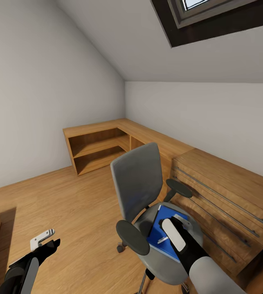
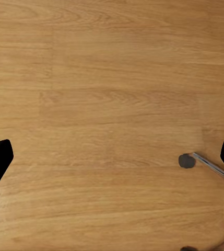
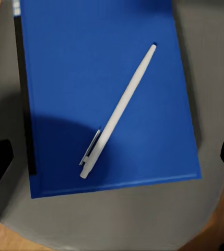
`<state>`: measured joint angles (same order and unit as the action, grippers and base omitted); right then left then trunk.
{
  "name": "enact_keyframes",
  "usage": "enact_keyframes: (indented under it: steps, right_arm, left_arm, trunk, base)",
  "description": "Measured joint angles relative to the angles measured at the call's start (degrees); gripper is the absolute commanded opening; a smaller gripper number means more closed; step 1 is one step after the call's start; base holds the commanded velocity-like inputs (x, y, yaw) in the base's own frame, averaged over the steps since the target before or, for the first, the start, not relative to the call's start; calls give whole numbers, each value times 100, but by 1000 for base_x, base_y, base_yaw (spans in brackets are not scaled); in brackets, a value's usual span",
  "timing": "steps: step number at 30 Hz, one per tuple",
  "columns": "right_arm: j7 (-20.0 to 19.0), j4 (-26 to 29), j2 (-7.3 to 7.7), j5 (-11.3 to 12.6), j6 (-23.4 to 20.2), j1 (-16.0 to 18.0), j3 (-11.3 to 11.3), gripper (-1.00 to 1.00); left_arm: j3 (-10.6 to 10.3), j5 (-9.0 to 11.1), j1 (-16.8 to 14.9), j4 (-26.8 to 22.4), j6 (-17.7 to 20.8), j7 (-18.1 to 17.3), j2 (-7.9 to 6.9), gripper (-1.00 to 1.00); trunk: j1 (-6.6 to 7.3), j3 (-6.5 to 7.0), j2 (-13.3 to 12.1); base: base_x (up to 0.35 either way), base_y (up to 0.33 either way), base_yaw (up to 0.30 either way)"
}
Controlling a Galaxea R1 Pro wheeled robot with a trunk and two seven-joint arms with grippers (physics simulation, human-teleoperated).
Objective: In the bedroom, organize the workspace by keeping the computer under the desk, ensuring the monitor is on the desk, placing the keyboard on the desk next to the monitor, placing the mouse on the desk next to the keyboard, moving the folder from the swivel chair onto the desk next to the mouse, stacking the notebook on top of the folder with the pen on top of the notebook, and positioning the swivel chair next to the desk.
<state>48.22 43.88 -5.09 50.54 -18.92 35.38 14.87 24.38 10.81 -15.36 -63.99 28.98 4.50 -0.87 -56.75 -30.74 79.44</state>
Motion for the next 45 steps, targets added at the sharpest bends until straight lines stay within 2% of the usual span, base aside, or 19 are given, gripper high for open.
enact_keyframes:
  steps: [17, 38, 45]
  right_arm:
    - [106, 3, -13, -245, 8, 0, 18, 100]
    - [108, 17, -6, -276, 8, 1, 13, 100]
    - [107, 17, -5, -277, 8, 0, 10, 100]
  left_arm:
    - [0, -1, 0, 0, 0, 0, 4, 100]
    - [0, -1, 0, 0, 0, 0, 2, 100]
    - [0, -8, 0, 6, 0, 0, 8, 100]
  trunk:
    - [0, 0, 0]
    - [0, 0, 0]
    - [-153, -125, 279]
  base:
    - [0, 0, 0]
    - [0, 0, 70]
    - [0, 0, 2]
